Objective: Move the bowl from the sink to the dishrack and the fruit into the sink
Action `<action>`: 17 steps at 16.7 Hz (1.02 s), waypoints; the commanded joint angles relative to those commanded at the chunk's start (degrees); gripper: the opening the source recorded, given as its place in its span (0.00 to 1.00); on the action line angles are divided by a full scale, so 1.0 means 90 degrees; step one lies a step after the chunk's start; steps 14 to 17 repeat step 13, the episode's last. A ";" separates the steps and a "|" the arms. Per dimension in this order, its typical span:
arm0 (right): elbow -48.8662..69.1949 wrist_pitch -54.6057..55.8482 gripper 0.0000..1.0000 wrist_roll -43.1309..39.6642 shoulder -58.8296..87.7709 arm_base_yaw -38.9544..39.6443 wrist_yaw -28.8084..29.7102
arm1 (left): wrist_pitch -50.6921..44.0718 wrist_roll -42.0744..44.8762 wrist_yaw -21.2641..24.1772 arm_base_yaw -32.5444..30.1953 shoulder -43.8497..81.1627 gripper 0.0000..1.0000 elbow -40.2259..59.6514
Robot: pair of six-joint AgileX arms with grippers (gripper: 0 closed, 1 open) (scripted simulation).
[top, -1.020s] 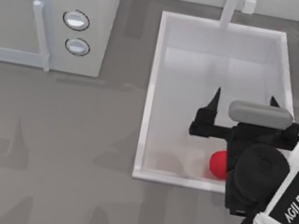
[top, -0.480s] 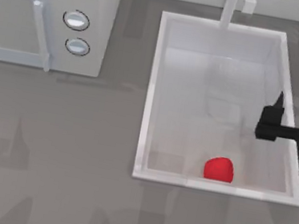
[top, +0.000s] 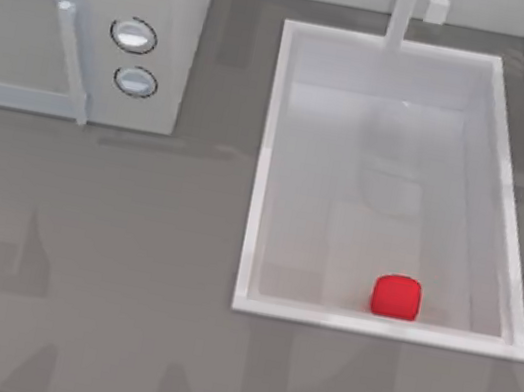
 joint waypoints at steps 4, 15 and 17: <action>-0.0522 -0.1709 1.00 -0.0020 -0.2678 -0.0483 -0.0693 | 0.0000 0.0000 0.0000 0.0000 0.0000 1.00 0.0000; -0.0774 -0.2903 1.00 -0.0006 -0.4871 -0.0669 -0.1266 | 0.0000 0.0000 0.0000 0.0000 0.0000 1.00 0.0000; -0.0774 -0.2903 1.00 -0.0006 -0.4871 -0.0669 -0.1266 | 0.0000 0.0000 0.0000 0.0000 0.0000 1.00 0.0000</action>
